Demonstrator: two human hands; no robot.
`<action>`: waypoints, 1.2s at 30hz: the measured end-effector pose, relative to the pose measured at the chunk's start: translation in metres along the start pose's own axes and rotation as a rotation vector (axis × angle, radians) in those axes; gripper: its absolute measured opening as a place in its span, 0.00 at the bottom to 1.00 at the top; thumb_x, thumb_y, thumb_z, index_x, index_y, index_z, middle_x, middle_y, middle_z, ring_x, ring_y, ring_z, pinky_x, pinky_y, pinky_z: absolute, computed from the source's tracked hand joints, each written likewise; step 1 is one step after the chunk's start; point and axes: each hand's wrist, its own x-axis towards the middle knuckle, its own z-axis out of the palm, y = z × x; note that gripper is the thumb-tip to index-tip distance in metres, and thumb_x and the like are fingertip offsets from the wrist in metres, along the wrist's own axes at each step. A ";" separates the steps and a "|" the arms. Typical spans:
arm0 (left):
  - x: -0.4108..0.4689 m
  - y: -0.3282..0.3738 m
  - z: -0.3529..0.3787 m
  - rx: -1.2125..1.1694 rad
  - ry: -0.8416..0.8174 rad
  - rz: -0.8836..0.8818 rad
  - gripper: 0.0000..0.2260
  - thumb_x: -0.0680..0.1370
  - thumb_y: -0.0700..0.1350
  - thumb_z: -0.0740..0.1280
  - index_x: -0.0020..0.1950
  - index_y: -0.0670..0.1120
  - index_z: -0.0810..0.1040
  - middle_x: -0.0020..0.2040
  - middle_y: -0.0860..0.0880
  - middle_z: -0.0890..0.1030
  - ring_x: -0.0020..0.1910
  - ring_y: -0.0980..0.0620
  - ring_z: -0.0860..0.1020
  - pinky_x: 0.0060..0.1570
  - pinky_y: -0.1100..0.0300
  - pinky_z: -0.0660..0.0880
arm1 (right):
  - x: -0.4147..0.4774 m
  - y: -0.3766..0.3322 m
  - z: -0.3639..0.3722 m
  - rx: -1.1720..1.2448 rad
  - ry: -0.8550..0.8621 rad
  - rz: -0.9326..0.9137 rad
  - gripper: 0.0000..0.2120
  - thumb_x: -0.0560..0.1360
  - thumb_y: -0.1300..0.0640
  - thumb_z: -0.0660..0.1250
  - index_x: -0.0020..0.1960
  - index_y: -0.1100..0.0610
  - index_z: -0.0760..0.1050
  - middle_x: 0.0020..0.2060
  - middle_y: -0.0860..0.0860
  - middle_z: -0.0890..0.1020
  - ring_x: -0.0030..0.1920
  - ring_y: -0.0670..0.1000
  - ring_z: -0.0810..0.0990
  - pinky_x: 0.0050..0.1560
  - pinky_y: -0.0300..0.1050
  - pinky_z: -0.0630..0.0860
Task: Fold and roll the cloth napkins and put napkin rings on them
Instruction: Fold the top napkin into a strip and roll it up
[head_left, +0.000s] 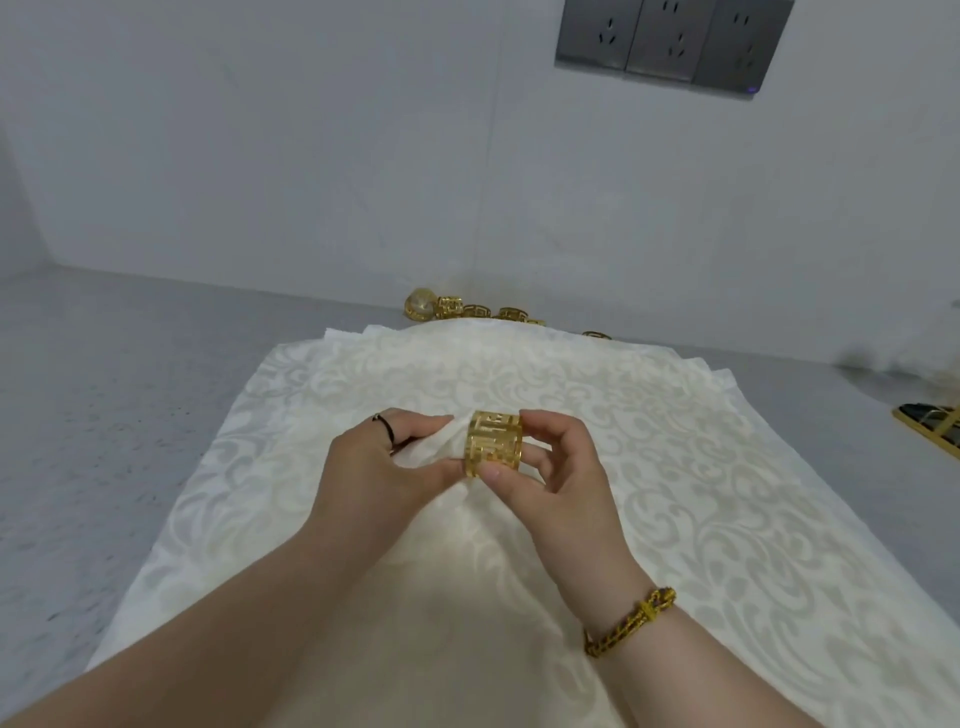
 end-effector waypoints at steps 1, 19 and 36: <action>0.000 -0.001 0.000 0.015 -0.009 0.012 0.16 0.65 0.36 0.75 0.37 0.57 0.76 0.38 0.60 0.78 0.37 0.74 0.74 0.36 0.81 0.68 | 0.000 0.000 -0.001 -0.004 -0.002 -0.003 0.20 0.67 0.70 0.71 0.48 0.50 0.69 0.45 0.46 0.78 0.38 0.33 0.79 0.40 0.30 0.76; -0.002 -0.008 -0.001 0.044 -0.154 0.064 0.37 0.65 0.34 0.74 0.54 0.69 0.59 0.42 0.55 0.78 0.41 0.64 0.77 0.43 0.77 0.69 | 0.006 0.005 -0.008 -0.158 -0.167 0.096 0.20 0.66 0.68 0.72 0.46 0.49 0.68 0.45 0.44 0.75 0.39 0.39 0.78 0.44 0.34 0.75; -0.004 -0.014 0.001 0.351 -0.356 0.220 0.24 0.69 0.40 0.70 0.62 0.57 0.71 0.46 0.64 0.70 0.46 0.68 0.71 0.43 0.79 0.66 | 0.010 0.007 -0.018 -0.245 -0.151 0.321 0.11 0.71 0.68 0.65 0.33 0.57 0.71 0.21 0.46 0.72 0.28 0.46 0.73 0.35 0.38 0.72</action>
